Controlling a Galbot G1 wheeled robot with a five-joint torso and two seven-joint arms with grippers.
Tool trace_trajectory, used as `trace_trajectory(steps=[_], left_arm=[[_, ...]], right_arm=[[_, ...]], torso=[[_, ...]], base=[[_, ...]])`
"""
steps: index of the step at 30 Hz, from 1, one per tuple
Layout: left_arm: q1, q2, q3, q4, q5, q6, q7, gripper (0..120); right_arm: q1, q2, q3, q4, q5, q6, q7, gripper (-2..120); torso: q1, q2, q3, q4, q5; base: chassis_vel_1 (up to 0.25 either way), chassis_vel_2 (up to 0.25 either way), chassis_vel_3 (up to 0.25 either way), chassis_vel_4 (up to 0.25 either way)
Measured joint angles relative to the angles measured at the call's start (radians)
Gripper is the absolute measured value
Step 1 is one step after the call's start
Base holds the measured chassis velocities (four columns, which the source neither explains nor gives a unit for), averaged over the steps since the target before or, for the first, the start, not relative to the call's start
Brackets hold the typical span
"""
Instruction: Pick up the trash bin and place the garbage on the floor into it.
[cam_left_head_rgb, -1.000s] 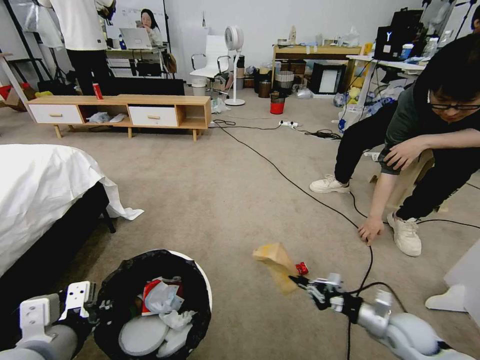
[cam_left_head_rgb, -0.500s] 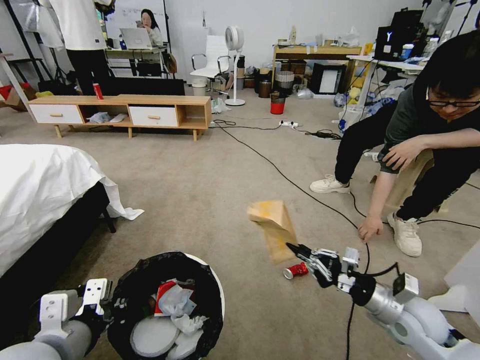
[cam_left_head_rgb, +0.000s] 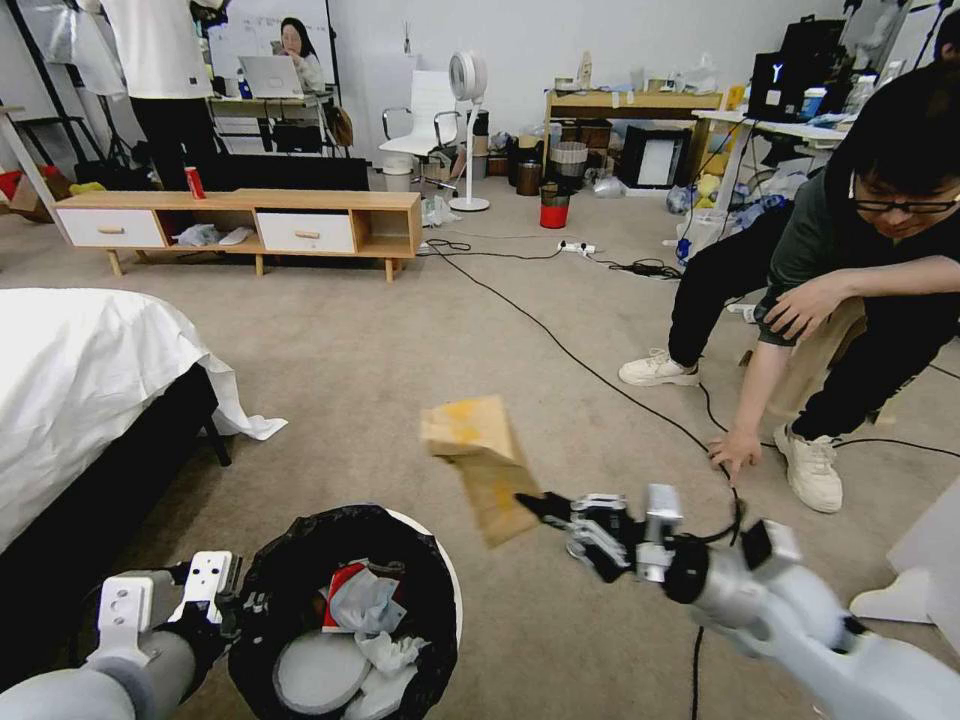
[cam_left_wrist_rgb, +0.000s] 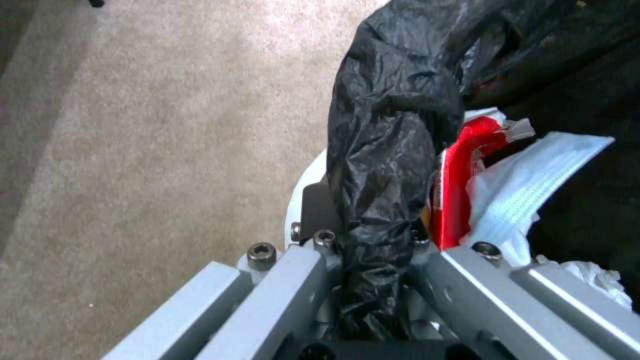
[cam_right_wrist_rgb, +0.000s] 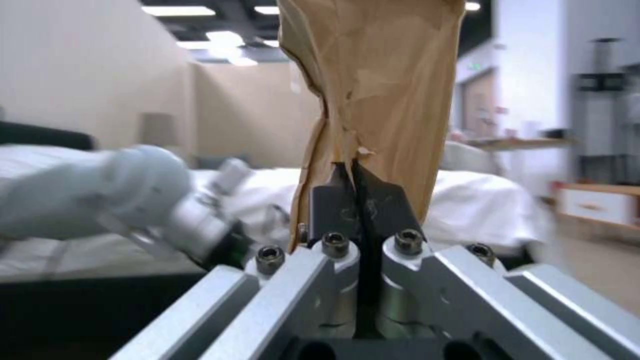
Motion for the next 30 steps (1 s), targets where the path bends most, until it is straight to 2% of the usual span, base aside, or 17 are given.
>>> trace_trajectory(steps=[5,10,13,22,30], left_arm=[[-0.004,0.018,-0.008,0.013,-0.029,0.000,0.003,1],[-0.010,0.025,-0.011,0.021,-0.050,0.000,0.006,1],[-0.027,0.059,-0.011,0.034,-0.129,0.000,-0.001,1],[-0.053,0.090,-0.012,0.036,-0.193,0.000,-0.011,1],[-0.051,0.095,-0.016,0.023,-0.258,0.000,-0.041,1]], right_arm=[[0.092,0.064,-0.115,-0.034,0.010,-0.002,-0.037,0],[0.131,0.088,-0.159,-0.049,0.015,-0.002,-0.053,0],[0.196,0.125,-0.219,-0.072,0.038,-0.002,-0.075,0],[0.229,0.153,-0.291,-0.114,0.028,-0.002,-0.109,0],[0.225,0.168,-0.302,-0.136,0.014,0.002,-0.125,0]], torso=[[0.000,0.000,0.000,-0.0006,-0.0002],[0.000,0.000,0.000,-0.0004,-0.0002],[0.000,0.000,0.000,-0.0004,-0.0002],[0.000,0.000,0.000,-0.0003,-0.0001],[0.000,0.000,0.000,-0.0003,0.0000]], base=[[0.000,0.000,0.000,0.000],[0.000,0.000,0.000,0.000],[0.000,0.000,0.000,0.000],[0.000,0.000,0.000,0.000],[0.000,0.000,0.000,0.000]])
